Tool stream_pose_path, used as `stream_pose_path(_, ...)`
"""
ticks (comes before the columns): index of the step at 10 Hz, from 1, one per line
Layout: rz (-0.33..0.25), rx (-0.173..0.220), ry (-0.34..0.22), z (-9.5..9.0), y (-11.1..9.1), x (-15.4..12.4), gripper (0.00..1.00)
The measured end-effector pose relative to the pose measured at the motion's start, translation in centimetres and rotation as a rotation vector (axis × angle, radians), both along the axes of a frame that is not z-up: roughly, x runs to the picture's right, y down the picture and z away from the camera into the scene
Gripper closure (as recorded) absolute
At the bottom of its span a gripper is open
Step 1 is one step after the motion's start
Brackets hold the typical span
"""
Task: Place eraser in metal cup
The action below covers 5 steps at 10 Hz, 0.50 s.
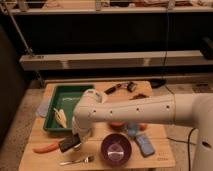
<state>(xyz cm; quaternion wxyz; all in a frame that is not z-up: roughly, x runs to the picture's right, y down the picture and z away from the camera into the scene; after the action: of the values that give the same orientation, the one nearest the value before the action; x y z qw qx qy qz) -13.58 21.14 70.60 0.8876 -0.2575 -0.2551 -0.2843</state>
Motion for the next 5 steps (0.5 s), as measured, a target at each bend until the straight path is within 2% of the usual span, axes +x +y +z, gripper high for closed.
stream_pose_path(5,0.023,-0.006,0.015,0.41,-0.04,0.35,0.38)
